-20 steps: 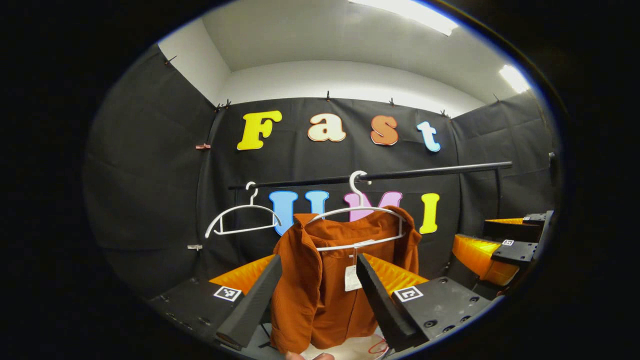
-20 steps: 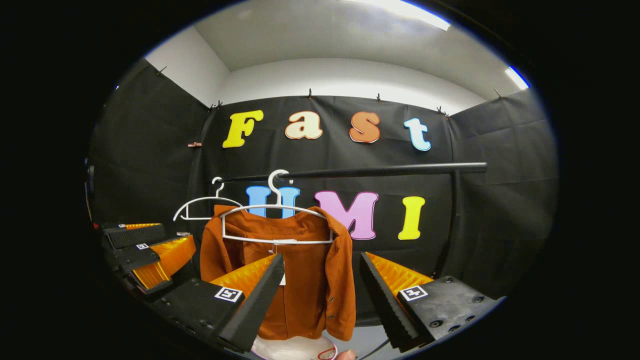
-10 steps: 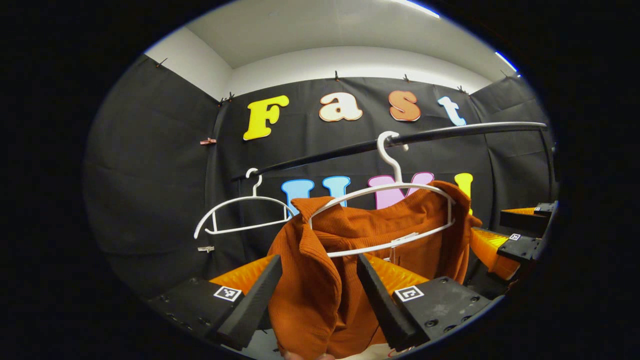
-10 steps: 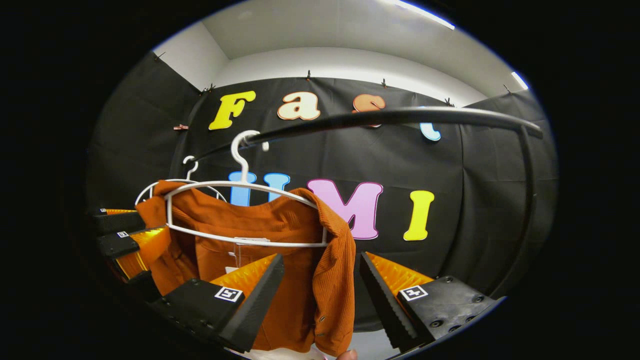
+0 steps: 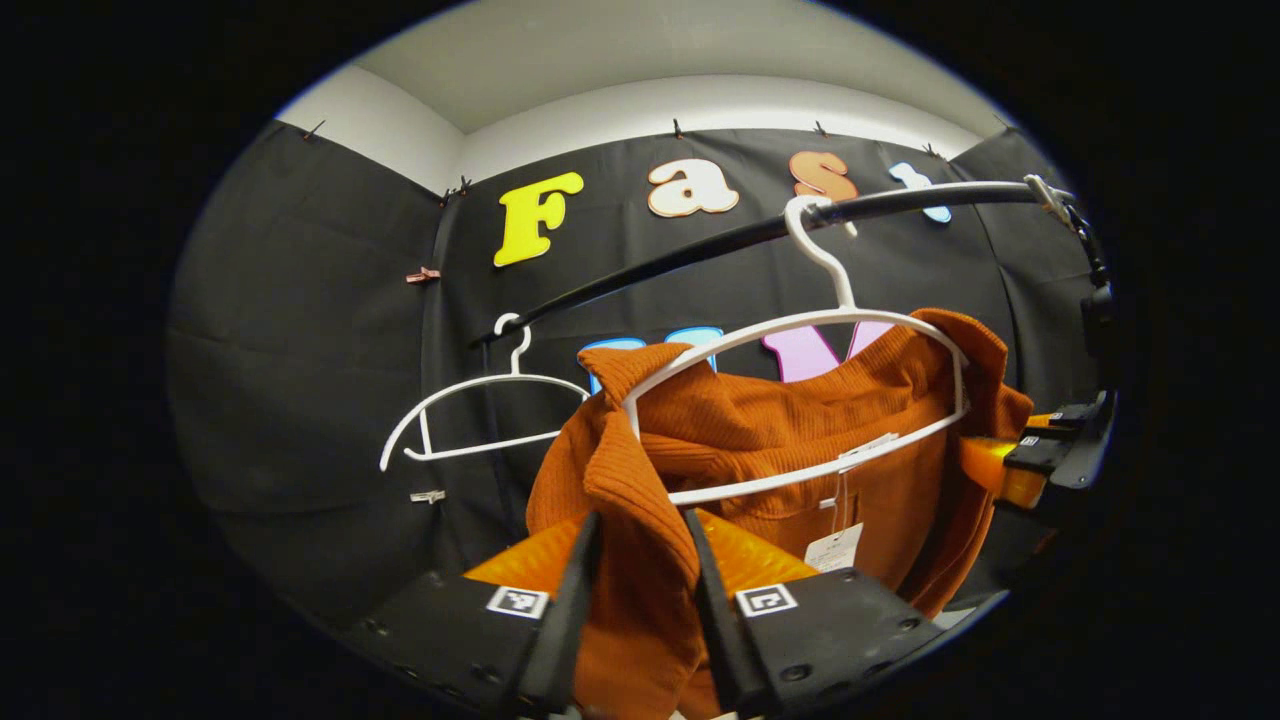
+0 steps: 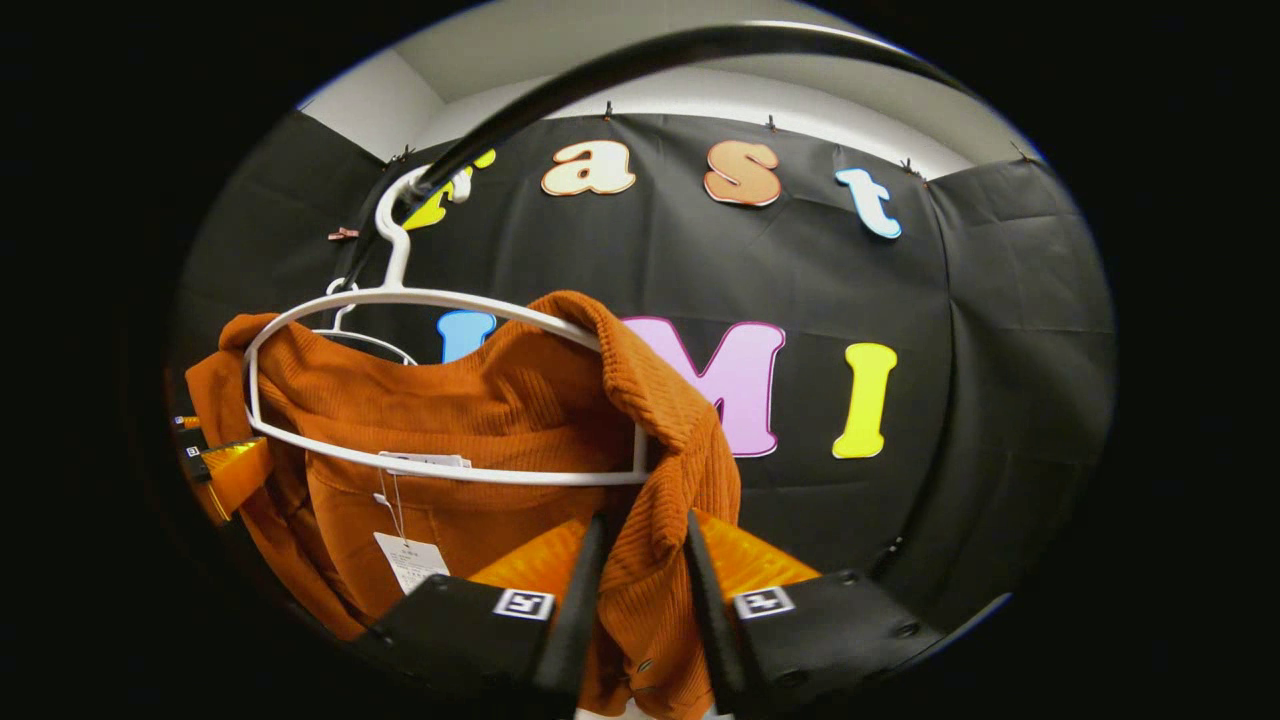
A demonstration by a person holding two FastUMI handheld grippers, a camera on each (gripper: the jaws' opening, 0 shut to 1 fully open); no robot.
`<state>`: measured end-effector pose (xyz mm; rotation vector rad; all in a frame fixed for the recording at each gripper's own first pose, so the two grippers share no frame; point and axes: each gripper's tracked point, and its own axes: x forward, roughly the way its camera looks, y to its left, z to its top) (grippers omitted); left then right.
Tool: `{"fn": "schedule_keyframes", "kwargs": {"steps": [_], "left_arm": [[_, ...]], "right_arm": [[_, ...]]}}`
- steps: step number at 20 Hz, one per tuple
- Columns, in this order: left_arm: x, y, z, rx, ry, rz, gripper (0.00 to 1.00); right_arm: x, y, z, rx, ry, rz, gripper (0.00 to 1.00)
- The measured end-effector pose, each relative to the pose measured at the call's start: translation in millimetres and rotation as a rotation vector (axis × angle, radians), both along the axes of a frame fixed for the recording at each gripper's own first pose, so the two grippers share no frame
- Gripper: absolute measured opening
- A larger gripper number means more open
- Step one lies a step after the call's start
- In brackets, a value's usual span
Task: Grasp the clothes on the hanger with both hands and then place them into the laundry hamper below.
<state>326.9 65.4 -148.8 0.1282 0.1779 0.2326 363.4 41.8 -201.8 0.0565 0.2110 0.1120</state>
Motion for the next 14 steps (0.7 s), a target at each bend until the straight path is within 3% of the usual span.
{"fn": "schedule_keyframes", "kwargs": {"steps": [1,2,3,4,7,10,14], "left_arm": [[0.3,-0.8,-4.2,-0.019,0.02,-0.005,0.37],[1.7,-1.6,-6.9,-0.044,0.031,-0.01,0.24],[4.5,0.8,-8.6,-0.071,0.038,-0.01,0.21],[5.9,-1.2,-10.4,-0.103,0.049,-0.026,0.14],[7.2,-1.7,-6.9,-0.153,0.053,-0.072,0.06],[6.4,0.0,-12.5,-0.18,0.147,-0.109,0.05],[0.1,-4.8,-5.0,-0.401,0.253,-0.177,0.05]], "right_arm": [[3.2,4.7,-7.1,0.023,0.041,0.023,0.29],[2.4,7.1,-8.8,0.062,0.067,0.044,0.24],[11.2,7.7,-21.5,0.099,0.101,0.035,0.22],[0.1,2.5,-16.8,0.149,0.124,0.037,0.06],[0.6,12.0,-22.6,0.292,0.196,0.08,0.06],[-9.8,23.3,-27.9,0.339,0.341,0.196,0.06],[-21.6,20.0,-25.3,0.426,0.534,0.294,0.06]]}}
